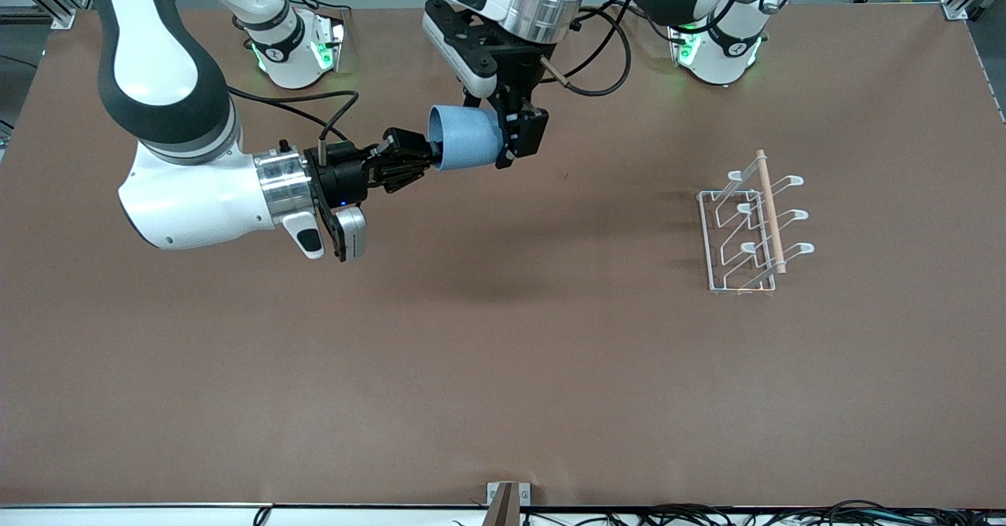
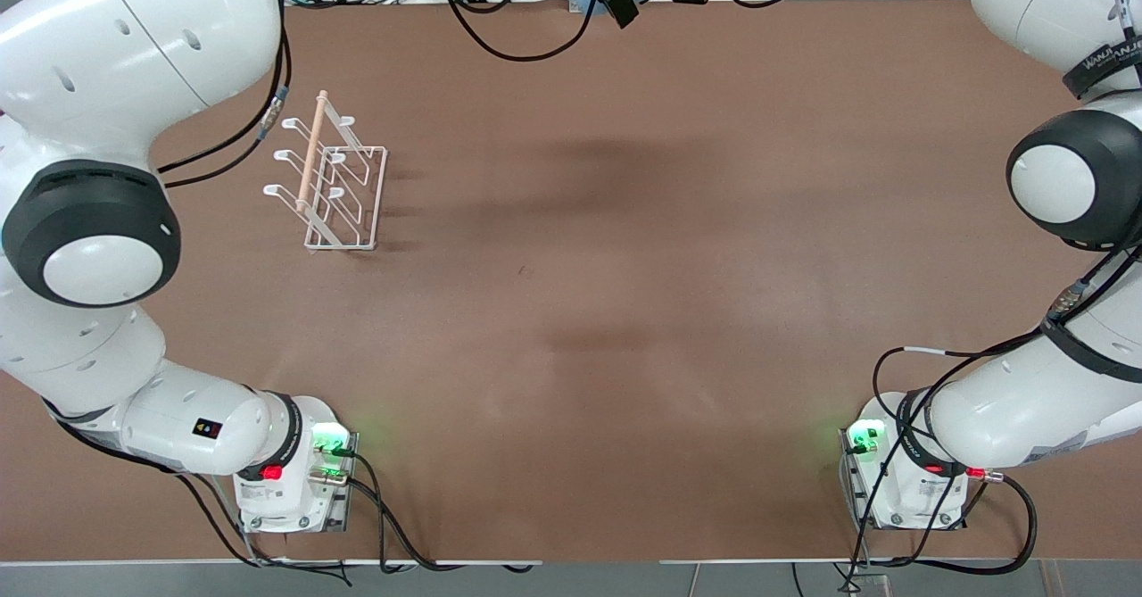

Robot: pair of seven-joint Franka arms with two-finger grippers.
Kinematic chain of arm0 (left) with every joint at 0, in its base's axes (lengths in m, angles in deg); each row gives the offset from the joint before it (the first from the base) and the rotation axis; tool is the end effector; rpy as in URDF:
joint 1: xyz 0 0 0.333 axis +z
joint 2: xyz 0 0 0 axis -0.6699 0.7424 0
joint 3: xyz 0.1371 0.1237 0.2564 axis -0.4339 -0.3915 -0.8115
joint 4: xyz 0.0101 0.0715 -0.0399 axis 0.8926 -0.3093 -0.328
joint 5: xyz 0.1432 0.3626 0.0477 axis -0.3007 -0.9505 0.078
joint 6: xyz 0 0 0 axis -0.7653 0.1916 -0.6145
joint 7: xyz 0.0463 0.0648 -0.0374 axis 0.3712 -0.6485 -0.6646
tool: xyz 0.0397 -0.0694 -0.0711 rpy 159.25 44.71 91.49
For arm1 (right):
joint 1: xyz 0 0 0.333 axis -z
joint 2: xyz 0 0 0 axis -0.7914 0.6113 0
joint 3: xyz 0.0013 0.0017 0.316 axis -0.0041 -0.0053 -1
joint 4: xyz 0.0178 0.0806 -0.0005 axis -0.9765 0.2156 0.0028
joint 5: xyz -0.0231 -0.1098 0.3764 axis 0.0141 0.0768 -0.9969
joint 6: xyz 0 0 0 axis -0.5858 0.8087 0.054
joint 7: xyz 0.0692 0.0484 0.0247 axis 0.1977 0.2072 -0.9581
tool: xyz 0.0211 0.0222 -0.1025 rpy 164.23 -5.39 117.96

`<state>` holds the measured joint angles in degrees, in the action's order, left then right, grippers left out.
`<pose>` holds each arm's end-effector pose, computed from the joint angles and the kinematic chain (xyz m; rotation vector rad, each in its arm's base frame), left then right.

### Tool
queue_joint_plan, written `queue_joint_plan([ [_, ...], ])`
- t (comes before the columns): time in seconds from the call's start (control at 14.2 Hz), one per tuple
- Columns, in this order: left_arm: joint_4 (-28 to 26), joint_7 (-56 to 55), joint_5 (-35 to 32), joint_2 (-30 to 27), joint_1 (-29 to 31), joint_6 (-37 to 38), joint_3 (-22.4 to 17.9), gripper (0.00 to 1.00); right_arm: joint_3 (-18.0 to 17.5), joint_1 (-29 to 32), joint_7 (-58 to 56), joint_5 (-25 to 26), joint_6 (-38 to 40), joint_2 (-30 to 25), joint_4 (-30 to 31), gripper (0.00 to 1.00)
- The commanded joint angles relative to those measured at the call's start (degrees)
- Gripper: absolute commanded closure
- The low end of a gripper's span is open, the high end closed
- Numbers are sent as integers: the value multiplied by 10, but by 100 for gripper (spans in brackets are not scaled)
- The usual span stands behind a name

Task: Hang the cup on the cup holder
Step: 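Grasp the cup's base with the left gripper beside the right gripper, then open the right gripper and withdraw while the left gripper takes the cup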

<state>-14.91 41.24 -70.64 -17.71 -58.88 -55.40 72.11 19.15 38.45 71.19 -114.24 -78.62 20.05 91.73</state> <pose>0.4542 -0.4995 0.6135 2.5363 -1.4726 0.6241 0.5873 0.3073 0.5122 -1.8310 -0.2622 0.3661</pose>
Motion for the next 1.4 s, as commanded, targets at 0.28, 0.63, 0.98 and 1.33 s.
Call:
queue_joint_plan([
  [0.28, 14, 1, -27, 14, -8, 0, -1, 61, -5, 9, 6, -13, 9, -5, 7, 95],
  [0.63, 13, 3, -29, 10, -2, 5, -1, 71, -2, 21, 7, -12, 30, -5, 7, 0],
  [0.98, 13, 5, -29, 4, 13, 83, -4, 71, -1, 38, 4, -3, 46, -6, 8, 0],
  [1.33, 9, 38, -58, 12, 55, 238, -6, 71, 3, 100, 3, 123, 57, -36, 55, 0],
])
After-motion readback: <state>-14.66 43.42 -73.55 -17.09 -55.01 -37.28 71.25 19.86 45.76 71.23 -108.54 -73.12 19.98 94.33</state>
